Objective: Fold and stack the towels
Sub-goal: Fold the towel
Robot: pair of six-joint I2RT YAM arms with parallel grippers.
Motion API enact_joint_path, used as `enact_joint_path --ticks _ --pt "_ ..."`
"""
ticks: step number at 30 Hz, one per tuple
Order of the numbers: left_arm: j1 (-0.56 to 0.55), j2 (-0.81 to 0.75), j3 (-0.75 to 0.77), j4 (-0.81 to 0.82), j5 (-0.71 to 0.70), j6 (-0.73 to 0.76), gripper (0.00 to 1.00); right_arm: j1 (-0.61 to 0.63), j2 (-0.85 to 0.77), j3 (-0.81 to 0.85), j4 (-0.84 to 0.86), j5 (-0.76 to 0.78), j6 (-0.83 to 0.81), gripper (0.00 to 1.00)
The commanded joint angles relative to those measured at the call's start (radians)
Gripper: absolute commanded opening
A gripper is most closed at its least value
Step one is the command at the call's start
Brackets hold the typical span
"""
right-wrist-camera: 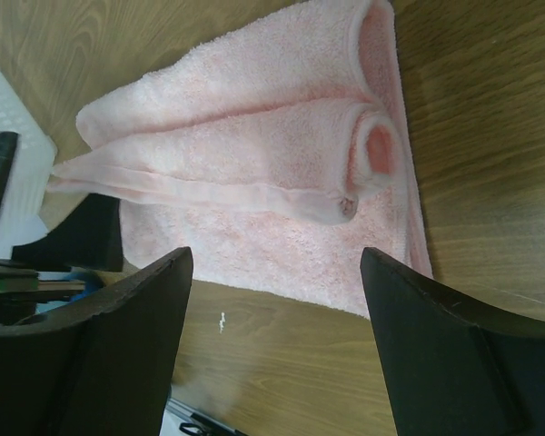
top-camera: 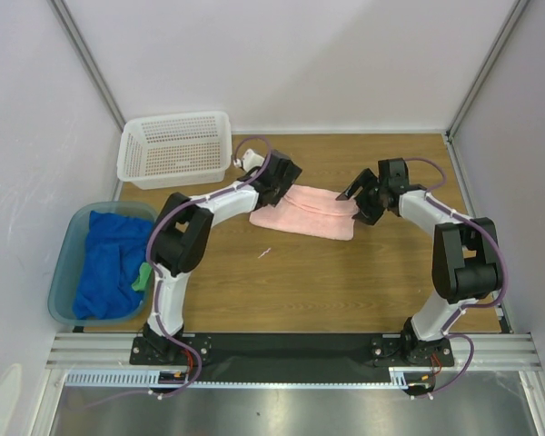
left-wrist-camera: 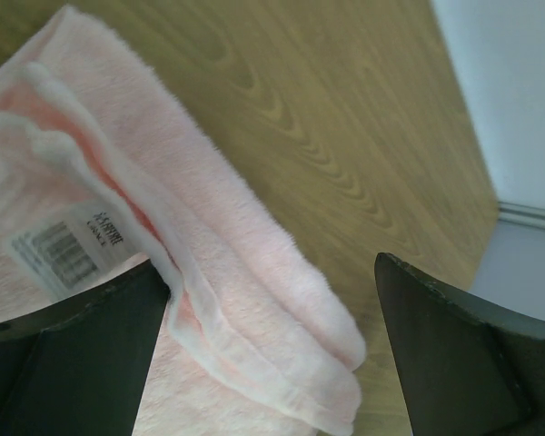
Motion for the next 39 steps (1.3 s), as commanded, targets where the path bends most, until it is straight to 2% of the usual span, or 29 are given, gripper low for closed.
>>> enact_joint_path --ticks 1,13,20,24,29,32,36,39 --pt "0.004 0.022 0.092 0.07 -0.052 -0.008 0.99 -0.016 -0.028 0.007 0.0 0.01 -0.021 0.8" --pt "0.033 0.181 0.307 0.021 -0.095 -0.051 0.99 -0.047 -0.038 0.062 -0.026 0.021 -0.08 0.8" --pt "0.066 0.166 0.324 0.044 -0.159 0.081 1.0 -0.041 -0.028 0.085 0.057 -0.014 -0.058 0.8" --pt "0.072 0.157 0.339 0.078 -0.119 0.176 1.0 -0.027 -0.01 0.094 0.105 -0.033 -0.046 0.8" --pt "0.073 0.057 0.28 0.156 -0.033 0.359 1.0 -0.013 0.048 0.111 0.203 -0.086 -0.075 0.79" --pt "0.072 -0.038 0.214 0.156 0.006 0.541 1.0 -0.007 0.131 0.179 0.189 -0.115 -0.141 0.77" --pt "0.076 -0.202 0.028 0.173 0.066 0.685 1.0 0.002 0.194 0.239 0.126 -0.082 -0.222 0.74" --pt "0.081 -0.254 -0.085 0.155 0.114 0.756 1.0 0.001 0.212 0.23 0.099 -0.065 -0.259 0.72"
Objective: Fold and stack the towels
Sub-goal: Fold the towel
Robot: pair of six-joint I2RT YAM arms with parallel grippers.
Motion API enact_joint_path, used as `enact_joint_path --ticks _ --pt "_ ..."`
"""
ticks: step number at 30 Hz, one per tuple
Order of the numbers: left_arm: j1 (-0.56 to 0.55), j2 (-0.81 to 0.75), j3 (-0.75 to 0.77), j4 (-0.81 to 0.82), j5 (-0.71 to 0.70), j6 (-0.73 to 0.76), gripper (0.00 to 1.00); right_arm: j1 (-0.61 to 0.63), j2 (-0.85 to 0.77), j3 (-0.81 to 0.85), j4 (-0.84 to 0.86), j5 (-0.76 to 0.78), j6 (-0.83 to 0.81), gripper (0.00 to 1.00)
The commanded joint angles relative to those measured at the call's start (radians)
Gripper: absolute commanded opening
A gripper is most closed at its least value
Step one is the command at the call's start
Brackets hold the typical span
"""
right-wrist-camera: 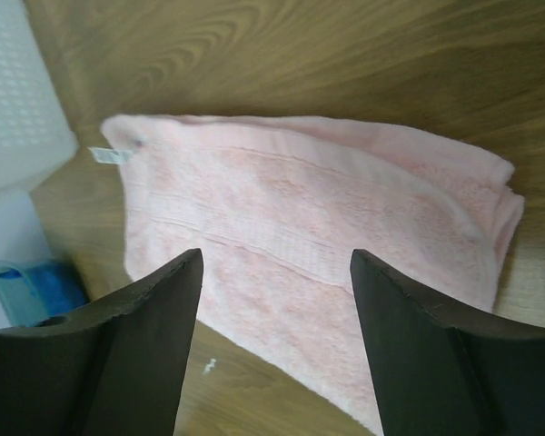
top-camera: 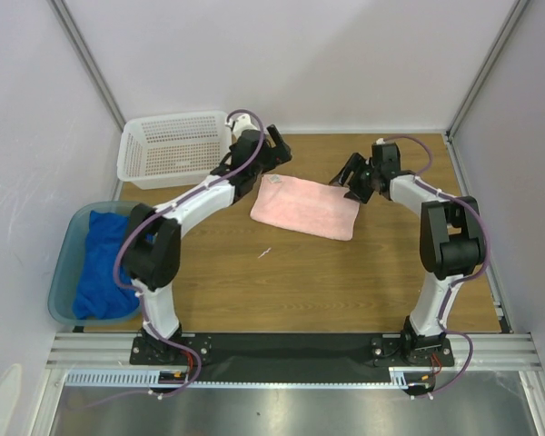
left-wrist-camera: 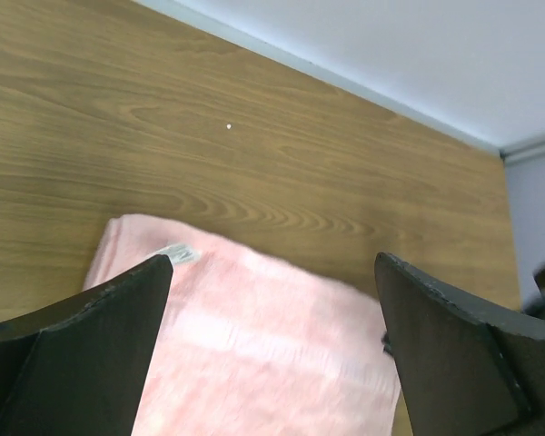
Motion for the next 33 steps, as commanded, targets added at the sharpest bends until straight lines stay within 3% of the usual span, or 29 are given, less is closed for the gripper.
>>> enact_joint_path --ticks 1,6,15,19,25,32,33 --pt "0.005 -0.103 -0.103 0.007 0.074 0.171 1.0 0.001 0.014 0.02 -0.035 0.023 -0.094 0.71" --pt "0.004 -0.128 -0.244 -0.005 0.052 0.139 0.98 -0.003 0.017 -0.021 -0.046 0.07 -0.146 0.68" --pt "0.004 0.021 -0.19 -0.148 -0.017 0.145 0.94 -0.005 0.063 0.033 -0.1 0.107 -0.18 0.64" --pt "0.004 0.023 -0.209 -0.165 -0.014 0.134 0.91 0.001 0.061 0.034 -0.105 0.124 -0.186 0.54" --pt "0.002 -0.043 -0.278 -0.188 -0.018 0.122 0.85 0.003 0.066 0.051 -0.117 0.141 -0.193 0.53" --pt "-0.005 -0.103 -0.374 -0.167 -0.009 0.116 0.67 -0.005 0.075 0.1 -0.151 0.149 -0.219 0.53" --pt "-0.008 -0.108 -0.379 -0.165 -0.006 0.117 0.59 -0.006 0.073 0.105 -0.157 0.149 -0.223 0.53"
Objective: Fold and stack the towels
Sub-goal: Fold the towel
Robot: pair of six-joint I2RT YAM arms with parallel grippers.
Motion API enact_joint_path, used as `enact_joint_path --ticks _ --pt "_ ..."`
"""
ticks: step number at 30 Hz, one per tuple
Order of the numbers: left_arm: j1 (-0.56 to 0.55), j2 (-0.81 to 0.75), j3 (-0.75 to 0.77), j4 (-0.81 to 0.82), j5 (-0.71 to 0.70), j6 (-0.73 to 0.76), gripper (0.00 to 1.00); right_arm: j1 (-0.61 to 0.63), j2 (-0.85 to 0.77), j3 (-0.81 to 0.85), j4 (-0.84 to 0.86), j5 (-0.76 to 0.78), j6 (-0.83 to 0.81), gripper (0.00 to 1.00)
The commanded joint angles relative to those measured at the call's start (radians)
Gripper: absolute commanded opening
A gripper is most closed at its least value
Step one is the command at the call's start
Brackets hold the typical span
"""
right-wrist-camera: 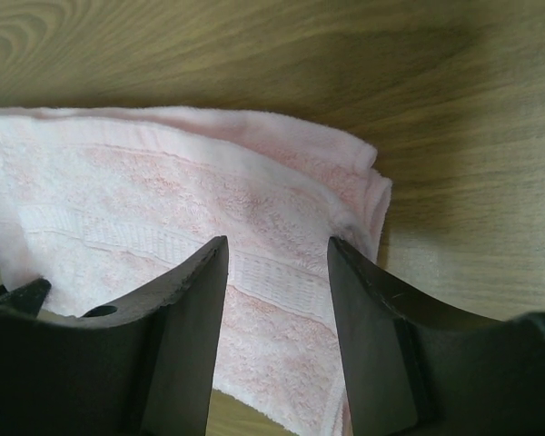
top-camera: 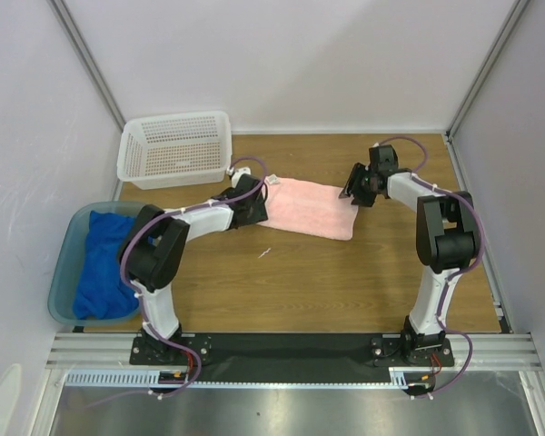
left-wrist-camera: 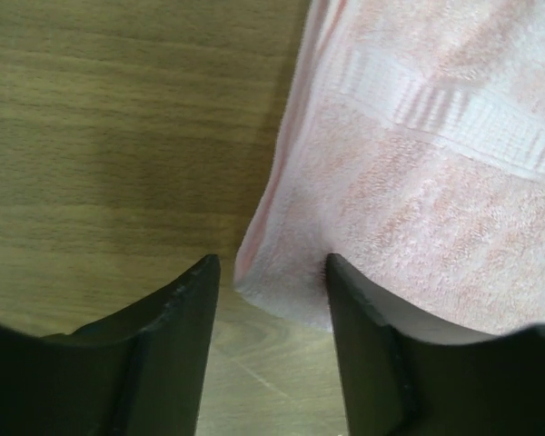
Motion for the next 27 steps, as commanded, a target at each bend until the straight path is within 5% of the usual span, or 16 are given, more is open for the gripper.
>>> enact_joint_path --ticks 1,5,10,15,18,27 --pt "-0.012 -0.068 -0.027 0.024 -0.003 0.014 0.54 -0.006 0.0 0.067 -0.018 0.017 -0.042 0.53" --pt "-0.033 -0.114 -0.043 0.011 -0.003 0.044 0.48 -0.015 -0.011 0.101 -0.046 0.014 -0.077 0.53" --pt "-0.078 -0.202 -0.064 -0.051 -0.024 0.096 0.51 -0.027 -0.032 0.139 -0.095 -0.025 -0.089 0.54" --pt "-0.095 -0.321 -0.108 -0.156 -0.056 0.086 0.8 -0.032 -0.079 0.136 -0.168 -0.059 -0.104 0.59" --pt "-0.087 -0.348 -0.106 -0.187 -0.08 0.101 0.9 -0.033 -0.125 0.11 -0.199 -0.07 -0.111 0.66" --pt "0.023 -0.283 0.075 -0.174 0.039 0.186 0.99 -0.062 -0.215 0.034 -0.221 -0.009 -0.089 1.0"
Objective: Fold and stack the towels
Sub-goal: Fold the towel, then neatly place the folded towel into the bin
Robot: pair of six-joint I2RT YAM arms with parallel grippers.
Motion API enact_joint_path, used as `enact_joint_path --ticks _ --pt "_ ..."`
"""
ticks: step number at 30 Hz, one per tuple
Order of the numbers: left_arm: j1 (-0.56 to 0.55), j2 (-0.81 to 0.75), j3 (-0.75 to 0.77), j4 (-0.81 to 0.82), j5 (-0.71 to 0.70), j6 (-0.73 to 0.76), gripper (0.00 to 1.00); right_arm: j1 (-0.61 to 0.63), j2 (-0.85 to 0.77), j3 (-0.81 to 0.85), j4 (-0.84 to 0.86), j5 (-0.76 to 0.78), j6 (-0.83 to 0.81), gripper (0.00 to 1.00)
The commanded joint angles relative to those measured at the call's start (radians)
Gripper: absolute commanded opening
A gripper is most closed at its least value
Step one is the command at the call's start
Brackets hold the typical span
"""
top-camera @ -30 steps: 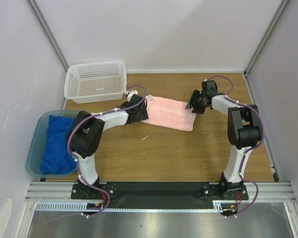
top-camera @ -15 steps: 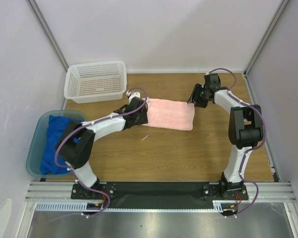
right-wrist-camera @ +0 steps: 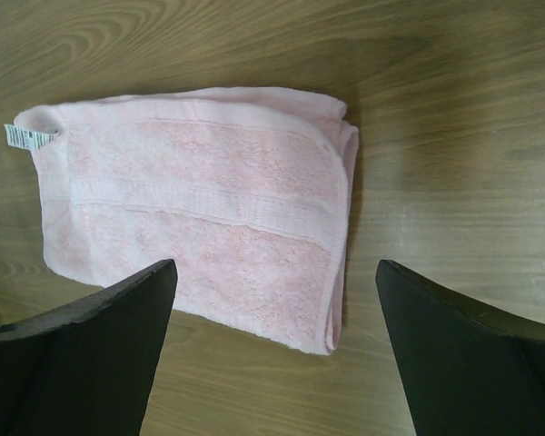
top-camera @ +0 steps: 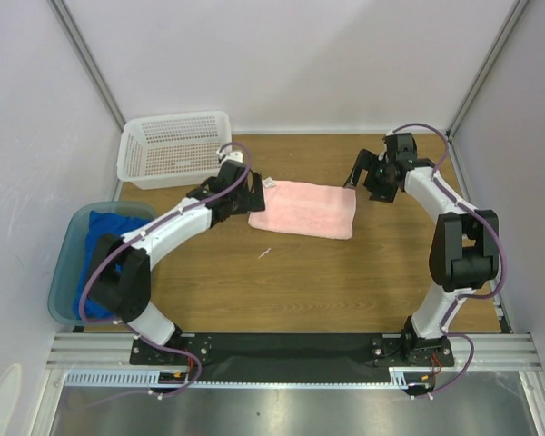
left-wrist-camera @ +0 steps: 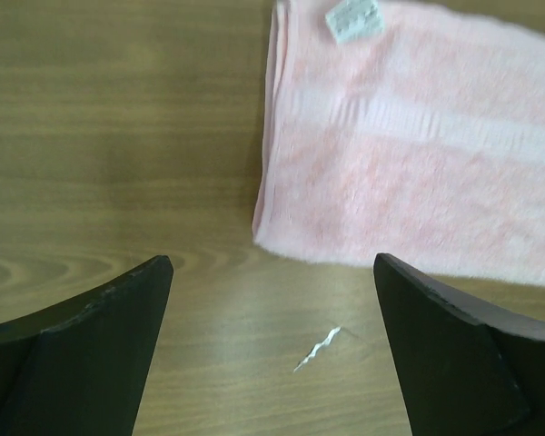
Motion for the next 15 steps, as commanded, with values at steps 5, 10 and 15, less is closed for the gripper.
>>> enact_joint_path --ticks 5,10,15 --pt "0.14 0.093 0.302 -0.138 0.018 -0.054 1.0 -0.039 -0.078 -0.01 0.004 0.039 0.038 1.0" --pt "0.203 0.225 0.485 -0.201 -0.014 0.016 0.98 -0.039 -0.107 -0.039 0.008 0.067 0.052 1.0" --pt "0.206 0.31 0.577 -0.067 -0.029 0.303 0.98 -0.041 -0.124 -0.083 0.008 0.082 0.067 1.0"
